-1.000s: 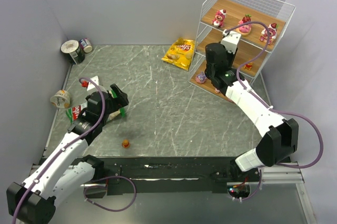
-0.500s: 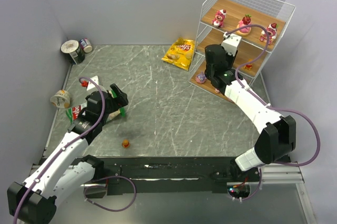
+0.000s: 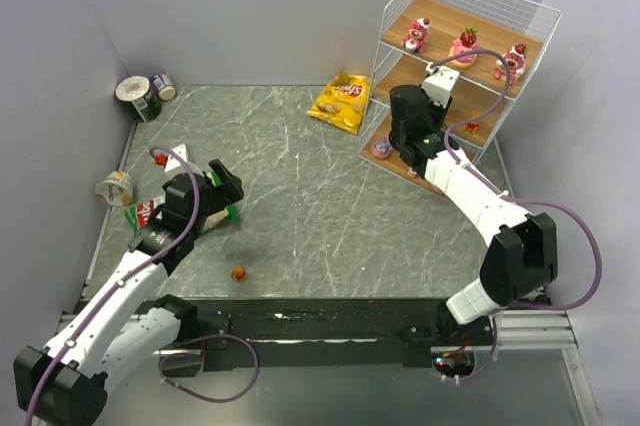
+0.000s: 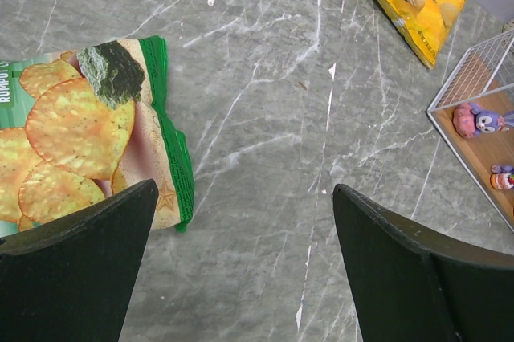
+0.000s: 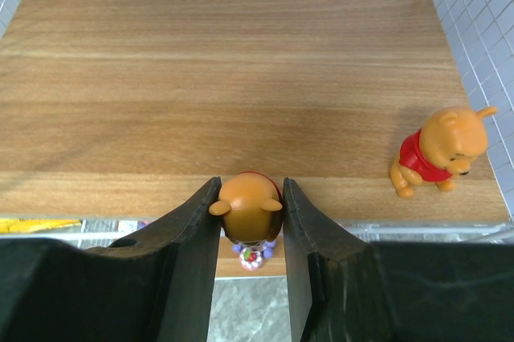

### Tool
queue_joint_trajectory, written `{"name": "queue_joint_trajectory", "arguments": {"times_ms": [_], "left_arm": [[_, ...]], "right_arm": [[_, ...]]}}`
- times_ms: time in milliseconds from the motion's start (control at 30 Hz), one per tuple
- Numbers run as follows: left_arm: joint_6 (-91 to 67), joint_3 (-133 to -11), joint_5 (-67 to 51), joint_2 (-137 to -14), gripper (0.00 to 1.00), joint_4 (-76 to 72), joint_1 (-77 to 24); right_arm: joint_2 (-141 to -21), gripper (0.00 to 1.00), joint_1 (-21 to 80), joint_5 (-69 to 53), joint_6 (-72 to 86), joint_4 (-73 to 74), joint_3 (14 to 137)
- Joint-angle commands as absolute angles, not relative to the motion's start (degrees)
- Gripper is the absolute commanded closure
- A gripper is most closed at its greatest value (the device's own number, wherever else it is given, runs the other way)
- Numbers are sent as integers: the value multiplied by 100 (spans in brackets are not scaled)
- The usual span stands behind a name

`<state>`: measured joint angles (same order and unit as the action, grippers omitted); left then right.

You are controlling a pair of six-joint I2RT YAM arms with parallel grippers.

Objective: Place and organize the plastic toys onto the shelf

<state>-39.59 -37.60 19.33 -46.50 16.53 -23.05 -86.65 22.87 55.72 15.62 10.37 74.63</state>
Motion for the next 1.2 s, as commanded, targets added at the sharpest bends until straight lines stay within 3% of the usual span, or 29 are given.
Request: {"name": "queue_joint_trajectory", "arguments": {"times_ms": [0, 333, 733, 1167], "left_arm": [[-3850, -3771, 1890, -4649, 4, 1406, -2268], [-3858, -3762, 1872, -4685, 4, 1389, -2250], [-3876, -3762, 1872, -4720, 4, 1389, -2206], [-3876, -3762, 1837, -4764, 4, 1380, -2153]], "right_arm": [[-8754, 100, 2206, 5827, 1591, 642, 7436], [-9000, 100, 2057, 5827, 1679, 650, 7532], [-9228, 90, 1987, 5871, 1951, 782, 7646], [-9264, 64, 1978, 5959, 2022, 941, 7726]]}}
